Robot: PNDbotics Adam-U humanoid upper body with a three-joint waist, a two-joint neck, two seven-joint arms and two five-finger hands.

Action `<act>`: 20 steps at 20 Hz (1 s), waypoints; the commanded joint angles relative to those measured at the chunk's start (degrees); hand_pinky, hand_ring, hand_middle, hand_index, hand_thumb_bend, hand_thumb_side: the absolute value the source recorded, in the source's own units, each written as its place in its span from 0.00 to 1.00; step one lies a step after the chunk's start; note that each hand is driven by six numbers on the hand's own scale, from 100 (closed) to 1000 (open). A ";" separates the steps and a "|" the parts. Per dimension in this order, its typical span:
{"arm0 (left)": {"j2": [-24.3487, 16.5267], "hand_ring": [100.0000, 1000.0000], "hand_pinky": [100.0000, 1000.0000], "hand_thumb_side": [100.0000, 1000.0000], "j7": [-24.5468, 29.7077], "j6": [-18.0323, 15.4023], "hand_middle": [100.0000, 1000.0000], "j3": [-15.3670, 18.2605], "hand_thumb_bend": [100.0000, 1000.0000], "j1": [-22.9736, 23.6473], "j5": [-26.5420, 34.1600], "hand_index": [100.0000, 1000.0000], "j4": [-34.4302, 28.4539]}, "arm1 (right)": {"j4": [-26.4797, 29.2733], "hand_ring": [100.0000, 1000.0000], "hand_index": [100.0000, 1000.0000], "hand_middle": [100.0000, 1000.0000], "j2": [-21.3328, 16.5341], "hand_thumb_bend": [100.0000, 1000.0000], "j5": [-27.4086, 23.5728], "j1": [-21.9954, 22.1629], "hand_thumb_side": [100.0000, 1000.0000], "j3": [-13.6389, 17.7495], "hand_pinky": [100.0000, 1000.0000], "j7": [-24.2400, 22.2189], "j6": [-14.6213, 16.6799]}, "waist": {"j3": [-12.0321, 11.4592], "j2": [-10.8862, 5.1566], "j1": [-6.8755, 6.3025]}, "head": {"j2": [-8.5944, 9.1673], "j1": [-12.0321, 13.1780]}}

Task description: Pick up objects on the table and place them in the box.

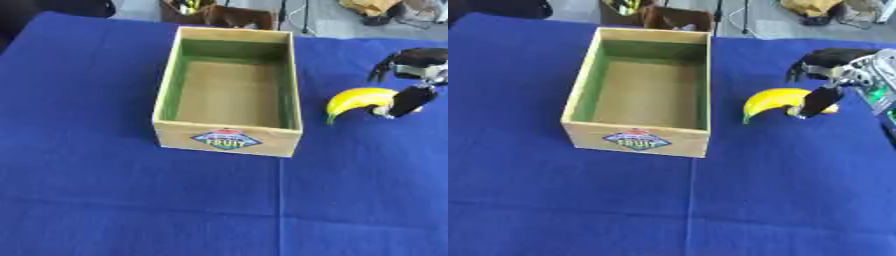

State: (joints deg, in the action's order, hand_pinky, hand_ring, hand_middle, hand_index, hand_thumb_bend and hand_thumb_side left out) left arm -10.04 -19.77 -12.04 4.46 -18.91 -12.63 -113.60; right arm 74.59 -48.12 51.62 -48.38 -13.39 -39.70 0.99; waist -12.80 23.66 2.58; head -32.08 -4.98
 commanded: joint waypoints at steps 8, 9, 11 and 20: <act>-0.41 0.55 0.55 0.87 0.40 -0.09 0.67 -0.42 0.24 -0.93 0.29 0.82 -0.99 | -1.00 0.91 0.83 0.69 -0.85 0.22 2.14 -0.42 0.41 0.48 0.88 1.97 0.29 | -0.23 -0.95 -0.17 | 0.58 0.22; -0.40 0.55 0.55 0.87 0.43 -0.09 0.67 -0.44 0.24 -0.96 0.31 0.82 -0.99 | -1.08 0.91 0.82 0.68 -0.80 0.22 2.12 -0.40 0.41 0.47 0.88 2.10 0.30 | -0.23 -0.93 -0.17 | 0.56 0.24; -0.38 0.55 0.55 0.87 0.51 -0.10 0.67 -0.49 0.24 -1.01 0.32 0.82 -0.99 | -1.27 0.91 0.82 0.68 -0.74 0.22 2.12 -0.38 0.41 0.40 0.88 2.33 0.31 | -0.25 -0.87 -0.17 | 0.54 0.26; -0.39 0.55 0.55 0.87 0.64 -0.19 0.67 -0.52 0.24 -1.22 0.41 0.82 -0.99 | -2.32 0.91 0.81 0.66 -0.49 0.20 2.22 -0.25 0.41 0.38 0.88 2.35 0.37 | -0.53 -0.72 -0.14 | 0.68 0.42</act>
State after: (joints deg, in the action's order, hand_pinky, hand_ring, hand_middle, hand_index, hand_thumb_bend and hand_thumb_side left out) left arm -10.01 -19.29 -12.17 4.13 -19.44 -12.50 -113.60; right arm 72.23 -47.54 53.41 -47.93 -13.46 -37.51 1.31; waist -13.24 24.02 2.58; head -32.07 -4.64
